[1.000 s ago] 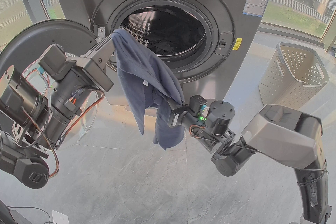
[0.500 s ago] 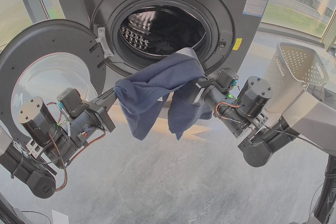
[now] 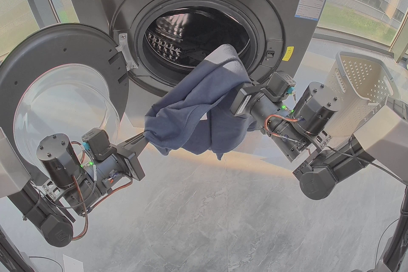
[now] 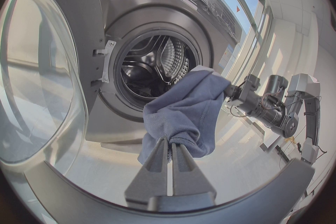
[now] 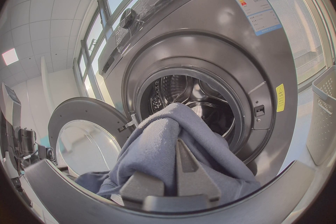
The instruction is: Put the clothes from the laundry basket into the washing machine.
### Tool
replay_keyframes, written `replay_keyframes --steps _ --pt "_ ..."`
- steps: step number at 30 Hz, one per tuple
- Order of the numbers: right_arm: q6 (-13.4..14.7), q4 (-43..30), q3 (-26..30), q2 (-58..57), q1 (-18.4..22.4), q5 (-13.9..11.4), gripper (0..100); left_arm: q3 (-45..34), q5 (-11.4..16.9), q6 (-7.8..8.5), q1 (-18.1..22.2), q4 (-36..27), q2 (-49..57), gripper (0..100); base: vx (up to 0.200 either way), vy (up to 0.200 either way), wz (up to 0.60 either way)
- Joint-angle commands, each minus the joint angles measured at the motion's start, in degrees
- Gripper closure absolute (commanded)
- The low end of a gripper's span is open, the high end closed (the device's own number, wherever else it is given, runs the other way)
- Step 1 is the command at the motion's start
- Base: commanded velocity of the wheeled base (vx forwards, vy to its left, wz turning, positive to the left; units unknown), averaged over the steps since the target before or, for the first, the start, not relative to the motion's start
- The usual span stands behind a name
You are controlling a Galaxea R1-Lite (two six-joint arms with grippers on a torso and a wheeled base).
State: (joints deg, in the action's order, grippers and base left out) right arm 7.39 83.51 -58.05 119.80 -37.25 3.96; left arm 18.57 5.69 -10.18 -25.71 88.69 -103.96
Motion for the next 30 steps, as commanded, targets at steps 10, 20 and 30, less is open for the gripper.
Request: replay_keyframes --steps 10,20,30 --pt "0.4 0.4 -0.7 -0.4 -0.8 0.0 100 0.2 1.5 0.51 -0.5 0.0 -7.2 100 0.000 0.000 0.00" --pt "0.7 0.4 -1.1 0.1 -0.4 0.3 100 -7.1 3.2 2.71 -2.1 0.0 -8.9 0 0.000 0.000 0.00" --pt "2.0 0.7 -0.1 0.3 -2.0 2.4 100 -5.8 5.9 6.40 -4.7 0.0 -8.3 0 0.000 0.000 0.00"
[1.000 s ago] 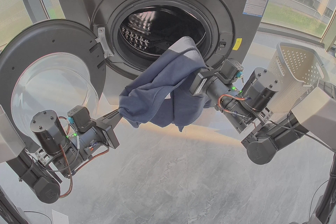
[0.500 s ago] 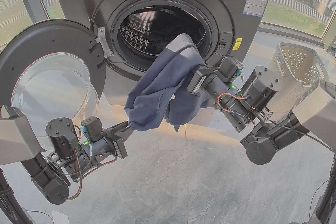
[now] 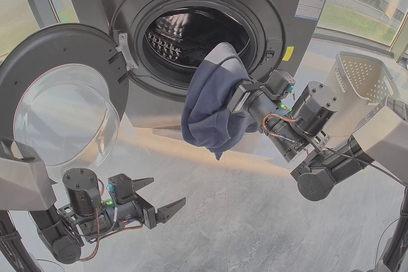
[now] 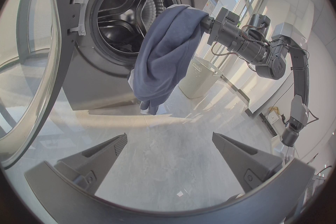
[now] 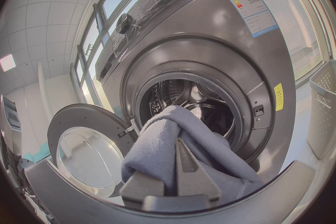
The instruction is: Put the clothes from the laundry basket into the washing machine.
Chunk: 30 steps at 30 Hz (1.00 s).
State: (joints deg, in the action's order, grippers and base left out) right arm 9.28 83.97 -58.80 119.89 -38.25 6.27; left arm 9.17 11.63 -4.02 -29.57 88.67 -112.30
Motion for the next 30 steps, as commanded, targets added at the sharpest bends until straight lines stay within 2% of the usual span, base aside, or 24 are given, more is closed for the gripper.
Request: replay_keyframes --steps 1,10,17,24,28,30 --pt "0.1 0.1 0.8 0.2 -1.2 0.1 100 6.3 -0.3 0.24 -0.7 0.0 0.1 0 0.000 0.000 0.00" --pt "0.0 -0.1 0.9 1.6 -2.6 0.2 100 23.4 0.3 -0.46 -0.7 -0.1 -2.6 0 0.000 0.000 0.00" --pt "0.0 0.1 0.9 1.7 -3.3 0.2 100 26.6 0.3 -0.37 -1.5 -0.2 -5.5 0 0.000 0.000 0.00" --pt "0.0 -0.5 0.5 1.7 -4.8 0.2 100 29.0 0.1 0.07 -4.9 -0.3 -9.8 0 0.000 0.000 0.00" --pt "0.1 -0.5 0.8 1.7 -5.6 0.2 100 31.0 -0.3 0.24 -5.1 -0.4 -12.2 0 0.000 0.000 0.00" --pt "0.1 -0.6 0.9 1.6 -6.0 0.3 100 35.2 -1.0 0.24 -4.6 -0.3 -15.1 0 0.000 0.000 0.00"
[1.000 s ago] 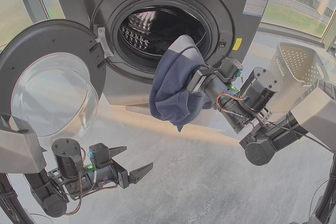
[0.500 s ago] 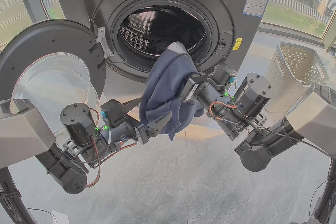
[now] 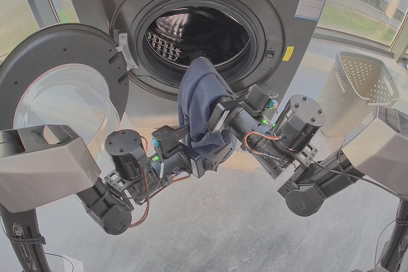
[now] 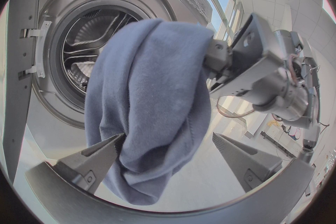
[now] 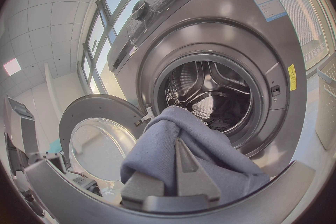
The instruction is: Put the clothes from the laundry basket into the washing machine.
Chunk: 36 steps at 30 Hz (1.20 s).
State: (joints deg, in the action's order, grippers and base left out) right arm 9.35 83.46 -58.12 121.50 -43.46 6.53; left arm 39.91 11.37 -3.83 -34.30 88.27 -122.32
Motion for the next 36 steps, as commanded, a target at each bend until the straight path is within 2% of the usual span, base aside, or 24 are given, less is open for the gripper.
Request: replay_keyframes --steps 1,3,6,24,25,31,34,35,36 --pt "0.1 0.0 0.2 0.0 -0.9 0.1 100 5.5 -1.0 0.05 0.2 0.1 -5.6 0 0.000 0.000 0.00" --pt "0.1 0.0 0.5 -0.1 -1.5 1.2 100 9.4 -3.2 0.05 0.6 -0.2 -7.4 0 0.000 0.000 0.00" --pt "0.1 0.0 1.1 -0.1 -1.6 1.3 100 13.0 -4.9 0.05 1.6 -0.2 -9.7 0 0.000 0.000 0.00" --pt "0.6 0.0 1.9 -1.6 -2.3 1.5 100 17.9 -8.4 0.05 2.4 0.1 -13.9 0 0.000 0.000 0.00" --pt "0.6 0.0 1.9 -1.6 -2.3 1.5 100 18.0 -8.5 0.05 2.4 0.1 -13.9 100 0.000 0.000 0.00" --pt "1.2 0.0 2.4 -2.1 -1.3 2.0 100 18.1 -9.1 -0.57 3.8 0.3 -13.4 100 0.000 0.000 0.00" --pt "1.2 -0.1 3.3 -3.3 0.3 2.0 100 17.3 -9.4 -0.92 4.6 0.5 -11.8 100 0.000 0.000 0.00" --pt "1.1 -0.4 4.2 -3.8 2.6 2.0 100 15.4 -9.3 -1.53 4.8 0.6 -9.4 100 0.000 0.000 0.00" --pt "1.1 -0.5 4.4 -3.9 3.2 2.0 100 14.7 -9.3 -1.80 4.8 0.6 -8.6 100 0.000 0.000 0.00"
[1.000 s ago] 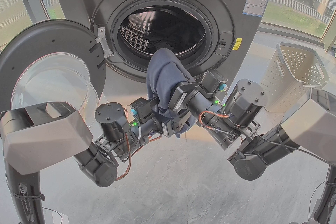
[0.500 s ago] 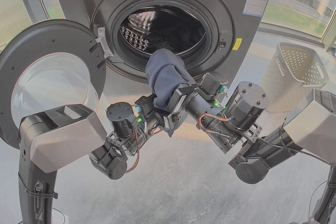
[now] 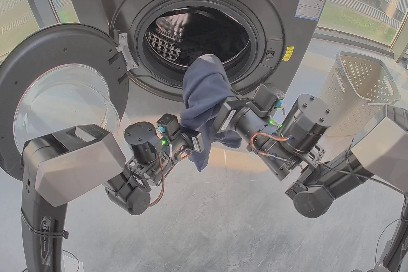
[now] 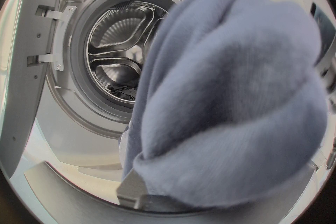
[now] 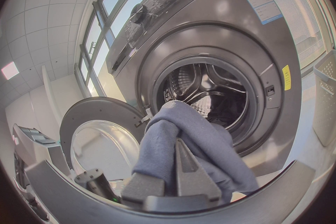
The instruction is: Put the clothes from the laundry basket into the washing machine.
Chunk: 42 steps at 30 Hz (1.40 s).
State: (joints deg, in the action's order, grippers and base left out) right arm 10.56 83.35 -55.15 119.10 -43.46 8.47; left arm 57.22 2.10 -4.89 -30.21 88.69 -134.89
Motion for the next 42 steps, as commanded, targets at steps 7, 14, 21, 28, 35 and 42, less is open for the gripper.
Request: replay_keyframes --steps 7,14,21,28,35,42 --pt "0.0 -1.6 6.5 -1.2 6.5 0.1 100 -5.9 -0.1 -2.41 0.4 0.0 13.2 100 0.000 0.000 0.00" --pt "0.2 -1.5 6.7 -0.6 7.6 0.0 100 -9.6 0.0 -3.55 0.1 0.0 17.1 100 0.000 0.000 0.00" --pt "-0.2 -1.2 7.2 -0.7 6.8 -0.7 100 -9.9 -0.1 -3.46 -0.1 -0.1 17.0 100 0.000 0.000 0.00" --pt "-1.9 1.3 16.2 -4.1 3.3 -4.2 0 -12.2 -0.3 -3.55 -0.2 0.1 17.3 100 0.000 0.000 0.00" --pt "-5.0 1.5 35.0 -12.1 2.2 -11.6 0 -17.0 -0.6 -3.46 0.4 0.0 19.3 100 0.000 0.000 0.00" --pt "-5.5 4.5 41.9 -12.8 2.9 -12.4 0 -25.8 -0.3 -1.97 0.1 0.2 23.9 100 0.000 0.000 0.00"
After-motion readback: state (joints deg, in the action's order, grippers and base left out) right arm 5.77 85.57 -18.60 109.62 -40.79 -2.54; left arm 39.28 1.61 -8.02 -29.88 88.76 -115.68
